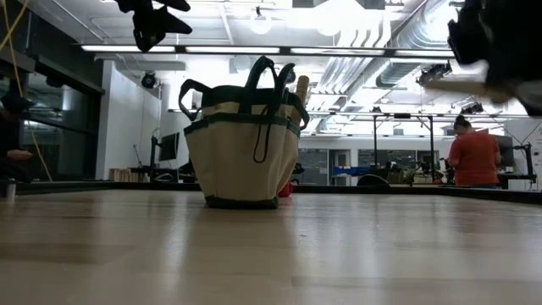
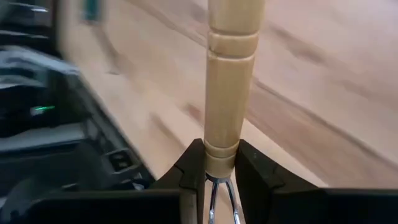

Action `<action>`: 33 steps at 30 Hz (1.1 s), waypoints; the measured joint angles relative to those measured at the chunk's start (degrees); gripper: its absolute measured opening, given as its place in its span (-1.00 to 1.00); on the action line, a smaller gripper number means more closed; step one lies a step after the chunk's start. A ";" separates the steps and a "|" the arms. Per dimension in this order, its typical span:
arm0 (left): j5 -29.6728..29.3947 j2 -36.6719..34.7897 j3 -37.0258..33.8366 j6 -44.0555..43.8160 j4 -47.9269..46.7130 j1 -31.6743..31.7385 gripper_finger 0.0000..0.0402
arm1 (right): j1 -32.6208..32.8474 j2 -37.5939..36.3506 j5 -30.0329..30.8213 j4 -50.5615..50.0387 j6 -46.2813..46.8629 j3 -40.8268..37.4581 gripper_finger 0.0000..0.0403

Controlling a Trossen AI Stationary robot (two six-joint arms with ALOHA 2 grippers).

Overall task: Pick & Place Garden tools in Gardening bag
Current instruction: Put the brown hand rake into the brown gardening bag

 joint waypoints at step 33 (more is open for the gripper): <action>-2.39 15.48 0.11 -3.34 46.53 0.00 -0.18 | -39.71 -11.70 -18.18 39.76 -73.25 0.11 -0.75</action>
